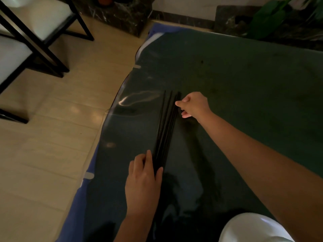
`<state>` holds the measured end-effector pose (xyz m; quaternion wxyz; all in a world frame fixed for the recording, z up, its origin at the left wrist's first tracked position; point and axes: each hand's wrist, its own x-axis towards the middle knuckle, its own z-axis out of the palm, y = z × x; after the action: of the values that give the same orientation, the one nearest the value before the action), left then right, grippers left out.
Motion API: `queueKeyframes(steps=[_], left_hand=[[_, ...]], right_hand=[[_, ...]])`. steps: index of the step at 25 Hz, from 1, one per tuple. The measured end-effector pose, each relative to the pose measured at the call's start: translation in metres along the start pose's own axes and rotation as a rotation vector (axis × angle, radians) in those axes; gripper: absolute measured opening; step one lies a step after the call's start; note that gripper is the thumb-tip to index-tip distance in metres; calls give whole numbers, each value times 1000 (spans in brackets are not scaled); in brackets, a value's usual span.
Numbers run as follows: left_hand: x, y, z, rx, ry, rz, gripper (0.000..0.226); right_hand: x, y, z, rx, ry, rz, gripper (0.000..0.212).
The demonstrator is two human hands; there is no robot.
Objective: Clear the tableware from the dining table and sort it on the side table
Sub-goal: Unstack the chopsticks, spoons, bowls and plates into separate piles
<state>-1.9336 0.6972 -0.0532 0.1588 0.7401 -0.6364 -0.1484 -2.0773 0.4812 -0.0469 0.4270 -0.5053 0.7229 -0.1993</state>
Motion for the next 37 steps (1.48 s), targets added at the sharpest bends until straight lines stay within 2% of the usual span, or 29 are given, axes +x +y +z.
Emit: queueKeyframes(steps=[4,9,13,18,22,26,30,34,37], left_hand=[[4,-6,4,57,10,57,73],[5,-13,6,-16,19,146,62],[7,-16,6,-40,6,174,63],[-3,-24,3,-136,-23,207,65],[-11,-25,8,-108,-22,305,53],[-9,-22,8,-116,-17,322,43],[-8,-18,-5,-79,-37,328,48],[-29,6,-26,-152,30,384,38],[-63,37,-39,-287,-9,412,31]], right_hand=[[-10,2,8,43,14,9,16],[-12,-4,20,-104,82,-47,24],[-12,-4,31,-199,127,-116,31],[-14,9,28,-191,185,-183,17],[-17,14,25,-166,211,-189,9],[-19,10,21,-139,128,-175,9],[-40,5,-3,-97,42,-139,11],[-104,24,-57,-142,-85,-199,14],[-173,56,-104,-323,-82,-319,11]])
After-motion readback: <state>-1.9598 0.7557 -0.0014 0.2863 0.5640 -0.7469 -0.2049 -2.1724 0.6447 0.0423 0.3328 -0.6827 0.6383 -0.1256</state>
